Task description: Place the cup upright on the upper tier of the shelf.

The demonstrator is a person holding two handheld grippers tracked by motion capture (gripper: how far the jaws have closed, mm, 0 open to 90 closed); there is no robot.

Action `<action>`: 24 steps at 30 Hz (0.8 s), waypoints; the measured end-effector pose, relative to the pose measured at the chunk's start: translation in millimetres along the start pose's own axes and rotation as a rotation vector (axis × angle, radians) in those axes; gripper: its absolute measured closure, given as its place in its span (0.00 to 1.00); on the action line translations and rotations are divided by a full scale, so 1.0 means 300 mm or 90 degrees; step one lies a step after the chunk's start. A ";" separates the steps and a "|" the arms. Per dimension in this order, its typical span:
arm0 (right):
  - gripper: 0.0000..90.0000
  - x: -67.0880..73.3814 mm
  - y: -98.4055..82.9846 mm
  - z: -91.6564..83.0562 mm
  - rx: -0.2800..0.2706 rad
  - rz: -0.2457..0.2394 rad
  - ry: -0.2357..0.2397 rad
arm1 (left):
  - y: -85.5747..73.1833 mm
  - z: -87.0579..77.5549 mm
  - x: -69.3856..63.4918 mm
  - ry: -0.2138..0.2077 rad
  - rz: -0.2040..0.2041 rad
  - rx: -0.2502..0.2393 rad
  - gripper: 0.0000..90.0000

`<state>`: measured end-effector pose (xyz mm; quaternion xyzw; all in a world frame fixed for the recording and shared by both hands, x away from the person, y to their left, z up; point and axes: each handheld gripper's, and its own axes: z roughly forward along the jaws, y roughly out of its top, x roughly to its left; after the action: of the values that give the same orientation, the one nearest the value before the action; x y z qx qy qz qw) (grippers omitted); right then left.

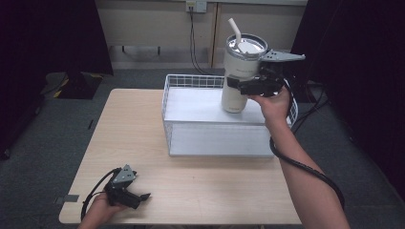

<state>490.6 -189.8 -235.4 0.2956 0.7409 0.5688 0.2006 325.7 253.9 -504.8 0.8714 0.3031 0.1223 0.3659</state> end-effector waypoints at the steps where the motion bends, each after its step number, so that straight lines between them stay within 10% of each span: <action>1: 0.11 -0.001 -0.001 0.004 0.000 0.001 -0.001 | 0.000 0.000 0.000 0.000 0.000 0.000 0.00; 24: 0.11 -0.001 -0.035 0.089 0.002 0.010 -0.020 | 0.000 0.000 0.001 -0.001 0.001 0.000 0.00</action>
<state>505.4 -172.7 -252.8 0.3107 0.7363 0.5643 0.2074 325.8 254.0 -504.8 0.8716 0.3022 0.1221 0.3662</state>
